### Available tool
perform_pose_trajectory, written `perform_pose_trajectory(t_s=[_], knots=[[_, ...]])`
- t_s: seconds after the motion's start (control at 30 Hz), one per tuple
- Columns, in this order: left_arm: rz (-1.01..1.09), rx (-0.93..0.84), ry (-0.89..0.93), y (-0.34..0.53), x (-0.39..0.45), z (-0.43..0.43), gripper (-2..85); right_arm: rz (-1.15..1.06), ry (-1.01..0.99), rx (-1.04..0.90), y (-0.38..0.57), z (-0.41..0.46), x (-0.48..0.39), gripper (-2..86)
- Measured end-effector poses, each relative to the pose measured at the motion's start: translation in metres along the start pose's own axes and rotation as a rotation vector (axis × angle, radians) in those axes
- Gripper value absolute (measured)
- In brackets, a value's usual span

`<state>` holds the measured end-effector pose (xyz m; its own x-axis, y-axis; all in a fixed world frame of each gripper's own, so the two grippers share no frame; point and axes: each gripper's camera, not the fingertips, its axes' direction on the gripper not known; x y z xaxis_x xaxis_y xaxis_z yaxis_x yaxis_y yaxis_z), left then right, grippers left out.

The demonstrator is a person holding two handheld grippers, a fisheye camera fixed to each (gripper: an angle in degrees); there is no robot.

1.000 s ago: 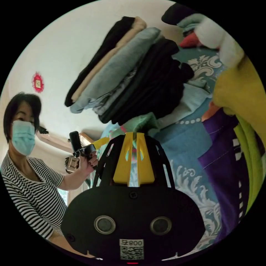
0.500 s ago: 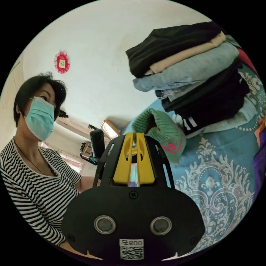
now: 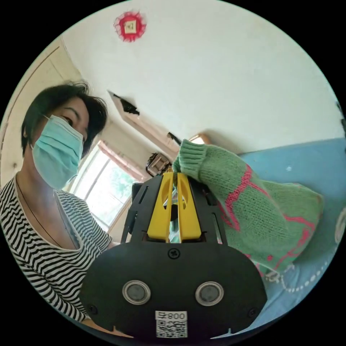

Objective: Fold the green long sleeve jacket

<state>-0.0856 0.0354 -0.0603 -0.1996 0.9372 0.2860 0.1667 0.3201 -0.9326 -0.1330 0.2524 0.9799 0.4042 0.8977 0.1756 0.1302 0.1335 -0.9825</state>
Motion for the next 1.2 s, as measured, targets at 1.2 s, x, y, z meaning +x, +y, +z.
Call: perform_pose_trajectory(t_s=[1.2], knots=[[-0.576,-0.008,-0.418,0.22,-0.304,-0.258,1.9,0.012,0.275,-0.825,-0.237,0.353,-0.15,0.0]])
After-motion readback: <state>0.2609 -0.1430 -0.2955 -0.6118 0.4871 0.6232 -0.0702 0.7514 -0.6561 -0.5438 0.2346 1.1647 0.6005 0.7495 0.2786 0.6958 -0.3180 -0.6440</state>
